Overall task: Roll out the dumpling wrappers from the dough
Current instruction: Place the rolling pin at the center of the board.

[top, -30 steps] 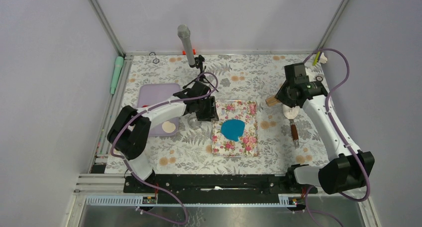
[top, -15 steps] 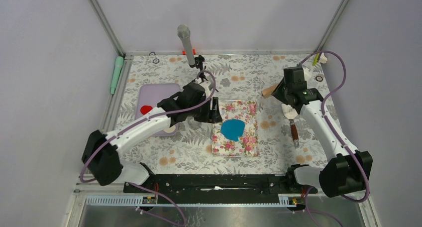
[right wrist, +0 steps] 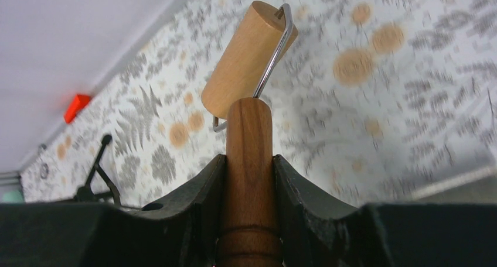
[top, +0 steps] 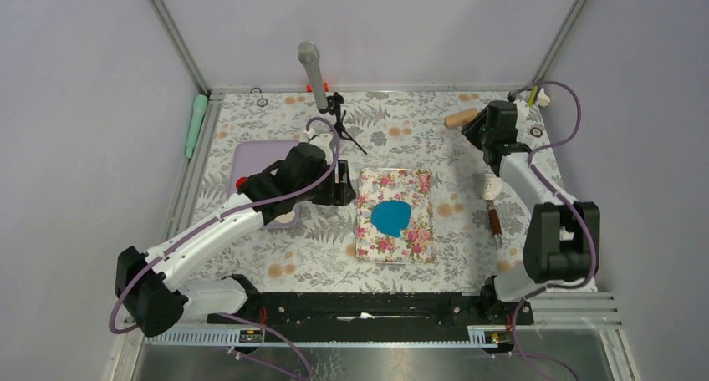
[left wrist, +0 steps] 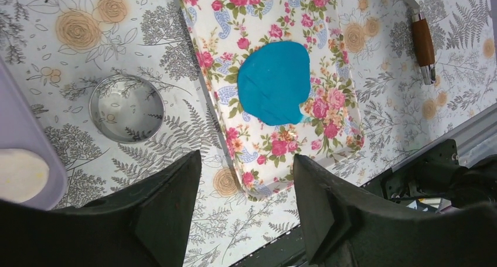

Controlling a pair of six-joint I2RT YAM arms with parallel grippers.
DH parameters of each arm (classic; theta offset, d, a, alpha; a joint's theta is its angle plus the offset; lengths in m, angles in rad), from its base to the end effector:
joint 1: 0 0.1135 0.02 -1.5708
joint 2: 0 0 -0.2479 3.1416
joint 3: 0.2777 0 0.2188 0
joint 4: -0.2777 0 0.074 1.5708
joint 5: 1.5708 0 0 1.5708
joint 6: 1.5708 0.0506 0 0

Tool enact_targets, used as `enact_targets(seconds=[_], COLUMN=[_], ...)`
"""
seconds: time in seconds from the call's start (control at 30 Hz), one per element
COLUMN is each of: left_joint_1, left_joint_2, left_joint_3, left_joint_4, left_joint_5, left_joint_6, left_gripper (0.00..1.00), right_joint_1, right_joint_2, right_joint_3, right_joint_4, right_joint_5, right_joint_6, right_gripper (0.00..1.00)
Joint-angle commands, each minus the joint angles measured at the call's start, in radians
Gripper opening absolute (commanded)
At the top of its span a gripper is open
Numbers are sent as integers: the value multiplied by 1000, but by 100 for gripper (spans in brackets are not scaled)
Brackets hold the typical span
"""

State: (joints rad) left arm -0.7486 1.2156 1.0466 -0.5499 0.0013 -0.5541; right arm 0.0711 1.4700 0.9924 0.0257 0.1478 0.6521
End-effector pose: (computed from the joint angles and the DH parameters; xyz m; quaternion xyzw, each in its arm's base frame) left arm 0.1795 -0.1668 0.2876 0.0887 0.9063 -0.2510 0.3282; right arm 0.3208 0.0154 0.2625 0.2796 0.7986 0.1287 0.5172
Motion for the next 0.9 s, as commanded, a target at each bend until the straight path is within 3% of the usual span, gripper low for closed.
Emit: enact_targets(seconds=[0.0, 0.33, 0.6, 0.7, 0.83, 0.87], left_joint_1=[2, 2, 1, 1, 0, 0], left_joint_2=[-70, -63, -66, -61, -38, -33], left_joint_3=[-33, 42, 88, 100, 116, 118], left_joint_4=[58, 60, -16, -19, -19, -19], left_joint_5=[-50, 28, -41, -46, -10, -6], left_joint_6=[-3, -21, 4, 17, 35, 38], left_gripper=[63, 62, 62, 62, 62, 62], right_joint_1=[-101, -144, -146, -146, -143, -143], right_joint_2=[127, 427, 423, 374, 360, 359], right_joint_3=[165, 283, 207, 149, 140, 149], right_joint_4=[188, 214, 149, 128, 72, 44], right_joint_5=[-112, -138, -56, -30, -45, -38], right_joint_6=[19, 144, 229, 258, 242, 228], right_gripper=[0, 0, 2, 19, 82, 89])
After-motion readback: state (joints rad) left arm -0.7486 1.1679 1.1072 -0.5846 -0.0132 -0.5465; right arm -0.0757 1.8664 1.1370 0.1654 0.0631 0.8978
